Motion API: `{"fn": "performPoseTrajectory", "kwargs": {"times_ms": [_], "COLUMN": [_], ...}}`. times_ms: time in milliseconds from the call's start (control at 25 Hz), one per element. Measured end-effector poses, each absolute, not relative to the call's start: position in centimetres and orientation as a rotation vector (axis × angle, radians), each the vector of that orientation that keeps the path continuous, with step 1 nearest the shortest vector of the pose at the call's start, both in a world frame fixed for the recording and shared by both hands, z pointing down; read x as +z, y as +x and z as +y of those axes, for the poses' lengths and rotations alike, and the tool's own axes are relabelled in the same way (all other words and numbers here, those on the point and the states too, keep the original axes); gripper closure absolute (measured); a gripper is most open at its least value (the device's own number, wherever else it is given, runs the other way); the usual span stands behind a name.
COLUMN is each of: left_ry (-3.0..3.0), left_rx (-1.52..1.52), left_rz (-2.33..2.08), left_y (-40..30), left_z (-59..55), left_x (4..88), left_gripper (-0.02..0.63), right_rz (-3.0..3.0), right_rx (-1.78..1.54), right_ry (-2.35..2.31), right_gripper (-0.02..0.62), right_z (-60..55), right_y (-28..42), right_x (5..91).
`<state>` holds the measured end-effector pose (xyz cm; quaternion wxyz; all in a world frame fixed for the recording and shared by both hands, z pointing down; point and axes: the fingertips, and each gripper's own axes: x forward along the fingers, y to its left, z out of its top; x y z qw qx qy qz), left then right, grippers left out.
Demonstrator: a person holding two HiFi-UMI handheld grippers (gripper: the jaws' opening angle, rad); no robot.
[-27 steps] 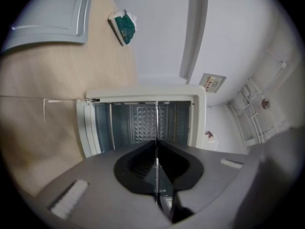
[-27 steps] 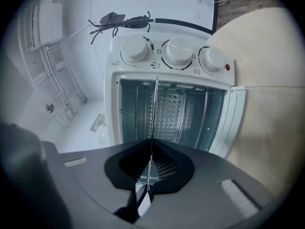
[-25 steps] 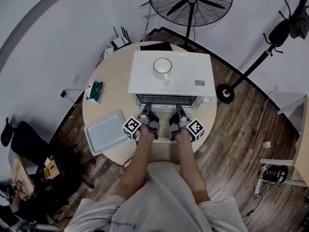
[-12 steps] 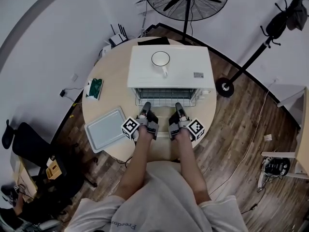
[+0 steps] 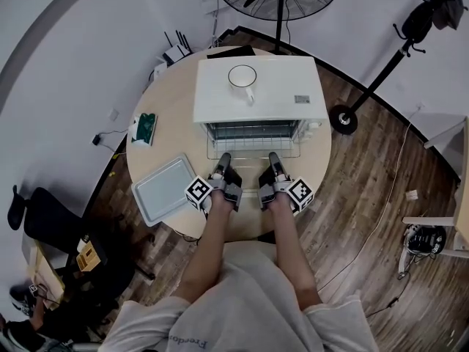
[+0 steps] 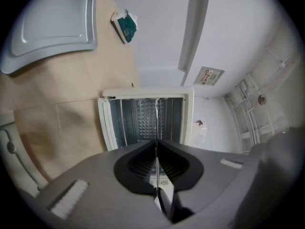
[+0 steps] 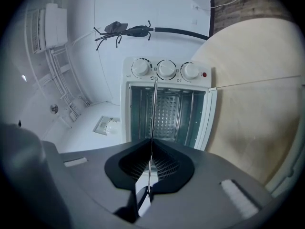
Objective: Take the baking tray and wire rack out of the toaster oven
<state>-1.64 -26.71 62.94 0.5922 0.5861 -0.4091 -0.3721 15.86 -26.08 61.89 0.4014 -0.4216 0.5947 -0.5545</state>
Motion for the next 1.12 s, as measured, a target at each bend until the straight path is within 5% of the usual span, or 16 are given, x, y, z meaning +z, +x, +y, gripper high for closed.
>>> {"fn": "performPoseTrajectory", "kwargs": {"times_ms": [1120], "left_ry": [1.472], "left_rx": [-0.765], "left_rz": [-0.857], "left_y": [-2.3], "left_z": [-17.3], "left_x": [63.5], "left_gripper": [0.536], "right_rz": [1.499], "right_rx": [-1.335], "right_ry": [-1.150], "right_gripper": [0.583], "right_z": [-15.9], "right_y": [15.1], "right_x": [63.0]}}
